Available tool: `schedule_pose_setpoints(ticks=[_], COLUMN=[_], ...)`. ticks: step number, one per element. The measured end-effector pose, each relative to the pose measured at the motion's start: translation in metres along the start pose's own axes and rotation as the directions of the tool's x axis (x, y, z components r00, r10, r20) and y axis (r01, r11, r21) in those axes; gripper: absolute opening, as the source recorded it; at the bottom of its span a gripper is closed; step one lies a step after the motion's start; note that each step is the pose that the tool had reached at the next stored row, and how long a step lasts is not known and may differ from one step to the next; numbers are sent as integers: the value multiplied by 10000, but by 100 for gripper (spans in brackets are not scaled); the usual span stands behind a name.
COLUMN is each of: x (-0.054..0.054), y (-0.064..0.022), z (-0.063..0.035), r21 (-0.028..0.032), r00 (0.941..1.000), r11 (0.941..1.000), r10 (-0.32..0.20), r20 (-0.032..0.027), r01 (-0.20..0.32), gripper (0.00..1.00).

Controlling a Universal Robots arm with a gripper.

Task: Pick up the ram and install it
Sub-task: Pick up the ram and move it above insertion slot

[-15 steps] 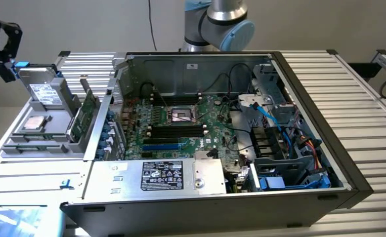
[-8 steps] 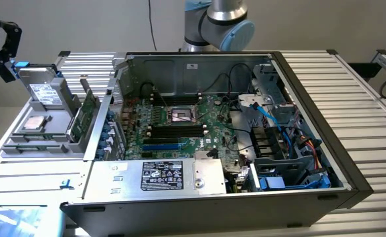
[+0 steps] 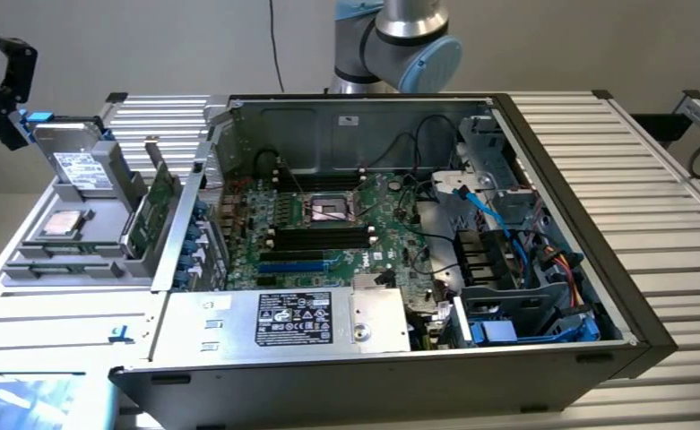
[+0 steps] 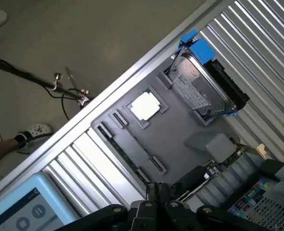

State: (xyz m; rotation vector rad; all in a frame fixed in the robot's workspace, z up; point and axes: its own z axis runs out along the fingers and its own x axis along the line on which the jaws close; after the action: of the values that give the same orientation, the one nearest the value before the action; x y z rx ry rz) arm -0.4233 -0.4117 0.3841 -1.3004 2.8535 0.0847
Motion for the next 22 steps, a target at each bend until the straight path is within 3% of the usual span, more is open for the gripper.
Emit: schedule_pose_setpoints(ticks=[6,11,17,22], x=[0,0,0,0], y=[0,-1,-1,-2], z=[5,11,19,25], r21=[-29,-58,-95,-126], r00=[9940,9800,9525,9207], r11=[9940,9800,9526,9209], r10=[-1091,-1989,-3041,-3898], r20=[-54,-97,-148,-199], r01=[1091,1989,3040,3897], gripper=[12,12,12,12])
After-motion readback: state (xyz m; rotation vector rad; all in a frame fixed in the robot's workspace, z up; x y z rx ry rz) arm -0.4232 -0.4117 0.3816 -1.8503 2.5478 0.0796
